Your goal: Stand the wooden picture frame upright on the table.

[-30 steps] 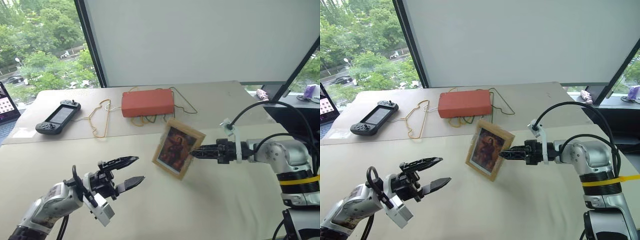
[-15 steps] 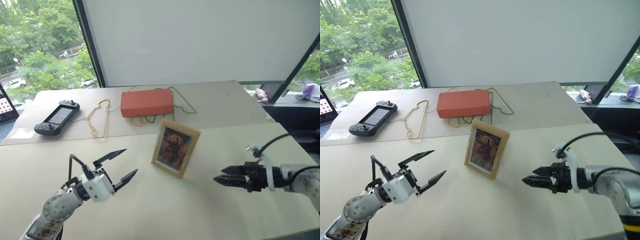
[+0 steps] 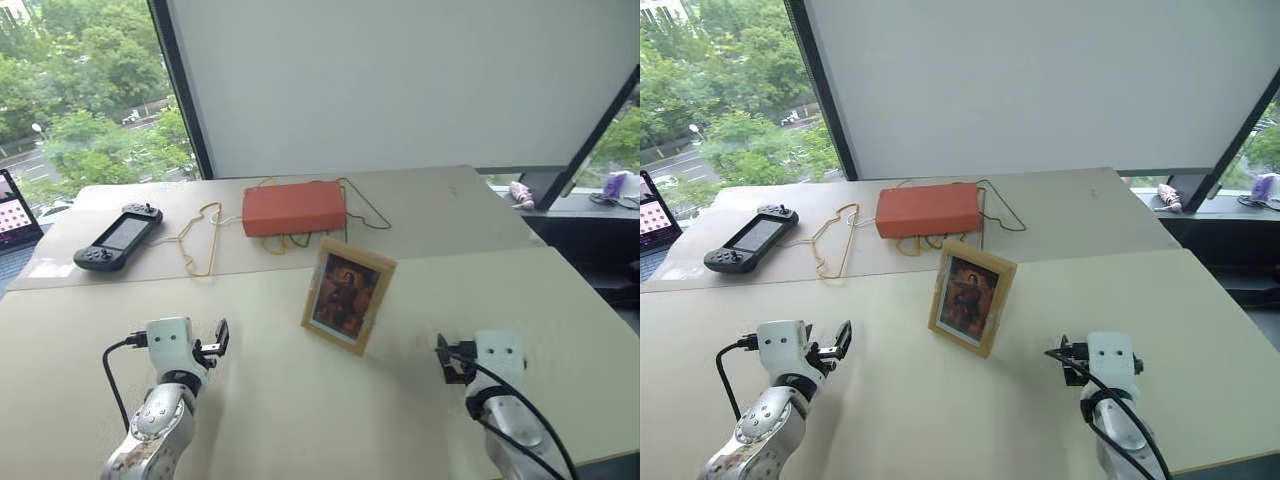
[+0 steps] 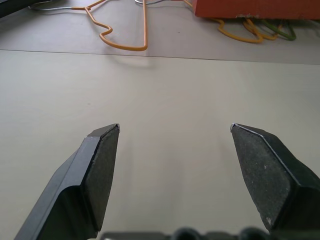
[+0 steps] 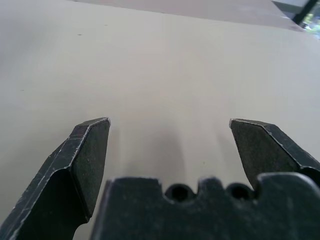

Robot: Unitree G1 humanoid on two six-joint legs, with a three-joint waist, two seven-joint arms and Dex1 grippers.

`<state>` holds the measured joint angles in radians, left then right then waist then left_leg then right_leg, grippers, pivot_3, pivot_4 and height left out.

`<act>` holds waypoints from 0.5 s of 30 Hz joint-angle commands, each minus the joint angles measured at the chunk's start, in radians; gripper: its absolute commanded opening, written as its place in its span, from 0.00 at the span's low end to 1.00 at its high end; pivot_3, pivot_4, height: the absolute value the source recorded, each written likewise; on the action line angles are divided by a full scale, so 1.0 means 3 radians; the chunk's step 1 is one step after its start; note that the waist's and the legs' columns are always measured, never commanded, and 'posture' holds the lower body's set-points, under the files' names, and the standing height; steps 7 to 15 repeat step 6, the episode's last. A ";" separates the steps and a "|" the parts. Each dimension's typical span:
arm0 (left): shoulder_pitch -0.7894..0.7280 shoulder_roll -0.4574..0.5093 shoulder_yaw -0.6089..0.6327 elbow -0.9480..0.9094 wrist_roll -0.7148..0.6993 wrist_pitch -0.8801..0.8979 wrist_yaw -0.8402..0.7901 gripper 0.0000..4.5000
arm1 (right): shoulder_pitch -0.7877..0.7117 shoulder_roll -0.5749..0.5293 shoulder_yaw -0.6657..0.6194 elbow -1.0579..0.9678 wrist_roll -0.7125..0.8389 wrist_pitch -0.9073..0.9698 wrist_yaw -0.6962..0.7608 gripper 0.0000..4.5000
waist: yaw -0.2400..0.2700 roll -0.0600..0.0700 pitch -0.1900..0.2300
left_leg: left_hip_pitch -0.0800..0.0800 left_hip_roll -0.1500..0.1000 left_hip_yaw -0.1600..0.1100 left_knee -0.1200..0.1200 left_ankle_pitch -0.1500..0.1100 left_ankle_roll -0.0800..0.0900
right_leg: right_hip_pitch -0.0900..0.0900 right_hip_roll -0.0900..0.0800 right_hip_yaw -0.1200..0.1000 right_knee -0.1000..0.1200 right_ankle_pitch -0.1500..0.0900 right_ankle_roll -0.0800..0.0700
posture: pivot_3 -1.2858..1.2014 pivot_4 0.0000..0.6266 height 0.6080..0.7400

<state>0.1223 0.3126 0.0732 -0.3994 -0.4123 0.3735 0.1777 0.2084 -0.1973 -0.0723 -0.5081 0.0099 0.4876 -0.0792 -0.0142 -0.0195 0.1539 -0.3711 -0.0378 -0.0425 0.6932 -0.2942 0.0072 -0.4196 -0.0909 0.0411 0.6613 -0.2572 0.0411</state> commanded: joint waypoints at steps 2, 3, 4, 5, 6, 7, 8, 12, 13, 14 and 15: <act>-0.0030 -0.0056 0.0106 -0.0005 0.0199 -0.0062 -0.0077 0.85 | 0.0002 0.0012 -0.0098 0.0041 -0.0039 -0.0178 0.0038 0.99 | -0.0005 0.0000 0.0000 | 0.0000 0.0001 0.0001 -0.0001 0.0000 0.0001 | 0.0000 0.0000 0.0002 -0.0001 0.0000 0.0000 | 0.52 0.24 1.00; -0.0027 -0.0076 0.0108 -0.0008 0.0197 -0.0060 -0.0114 0.85 | -0.0002 0.0008 -0.0104 0.0051 -0.0039 -0.0186 0.0052 0.99 | -0.0002 0.0000 0.0000 | 0.0000 0.0001 0.0001 -0.0001 0.0000 0.0001 | 0.0000 0.0000 0.0002 -0.0003 0.0000 0.0000 | 0.52 0.24 1.00; -0.0018 -0.0082 0.0102 -0.0020 0.0232 -0.0077 -0.0145 0.85 | -0.0007 0.0007 -0.0110 0.0058 -0.0030 -0.0196 0.0071 0.99 | -0.0001 0.0000 0.0000 | 0.0000 0.0001 0.0001 -0.0001 -0.0001 0.0001 | 0.0001 0.0000 0.0001 -0.0003 0.0000 0.0000 | 0.52 0.24 1.00; -0.0007 -0.0083 0.0093 -0.0037 0.0271 -0.0080 -0.0181 0.85 | -0.0013 0.0007 -0.0112 0.0064 -0.0023 -0.0206 0.0090 0.99 | -0.0001 0.0000 0.0000 | 0.0000 0.0001 0.0001 -0.0001 -0.0001 0.0001 | 0.0001 -0.0001 0.0001 -0.0003 0.0000 0.0000 | 0.52 0.24 1.00; 0.0008 -0.0084 0.0079 -0.0052 0.0314 -0.0098 -0.0223 0.85 | -0.0023 0.0005 -0.0116 0.0072 -0.0022 -0.0206 0.0104 0.99 | -0.0001 0.0000 0.0000 | 0.0000 0.0000 0.0001 -0.0001 -0.0001 0.0001 | 0.0002 -0.0001 0.0001 -0.0004 0.0000 0.0000 | 0.52 0.24 1.00; 0.0008 -0.0084 0.0079 -0.0052 0.0314 -0.0098 -0.0223 0.85 | -0.0023 0.0005 -0.0116 0.0072 -0.0022 -0.0206 0.0104 0.99 | -0.0001 0.0000 0.0000 | 0.0000 0.0000 0.0001 -0.0001 -0.0001 0.0001 | 0.0002 -0.0001 0.0001 -0.0004 0.0000 0.0000 | 0.52 0.24 1.00; 0.0008 -0.0084 0.0079 -0.0052 0.0314 -0.0098 -0.0223 0.85 | -0.0023 0.0005 -0.0116 0.0072 -0.0022 -0.0206 0.0104 0.99 | -0.0001 0.0000 0.0000 | 0.0000 0.0000 0.0001 -0.0001 -0.0001 0.0001 | 0.0002 -0.0001 0.0001 -0.0004 0.0000 0.0000 | 0.52 0.24 1.00; 0.0008 -0.0084 0.0079 -0.0052 0.0314 -0.0098 -0.0223 0.85 | -0.0023 0.0005 -0.0116 0.0072 -0.0022 -0.0206 0.0104 0.99 | -0.0001 0.0000 0.0000 | 0.0000 0.0000 0.0001 -0.0001 -0.0001 0.0001 | 0.0002 -0.0001 0.0001 -0.0004 0.0000 0.0000 | 0.52 0.24 1.00; 0.0008 -0.0084 0.0079 -0.0052 0.0314 -0.0098 -0.0223 0.85 | -0.0023 0.0005 -0.0116 0.0072 -0.0022 -0.0206 0.0104 0.99 | -0.0001 0.0000 0.0000 | 0.0000 0.0000 0.0001 -0.0001 -0.0001 0.0001 | 0.0002 -0.0001 0.0001 -0.0004 0.0000 0.0000 | 0.52 0.24 1.00; 0.0008 -0.0084 0.0079 -0.0052 0.0314 -0.0098 -0.0223 0.85 | -0.0023 0.0005 -0.0116 0.0072 -0.0022 -0.0206 0.0104 0.99 | -0.0001 0.0000 0.0000 | 0.0000 0.0000 0.0001 -0.0001 -0.0001 0.0001 | 0.0002 -0.0001 0.0001 -0.0004 0.0000 0.0000 | 0.52 0.24 1.00; 0.0008 -0.0084 0.0079 -0.0052 0.0314 -0.0098 -0.0223 0.85 | -0.0023 0.0005 -0.0116 0.0072 -0.0022 -0.0206 0.0104 0.99 | -0.0001 0.0000 0.0000 | 0.0000 0.0000 0.0001 -0.0001 -0.0001 0.0001 | 0.0002 -0.0001 0.0001 -0.0004 0.0000 0.0000 | 0.52 0.24 1.00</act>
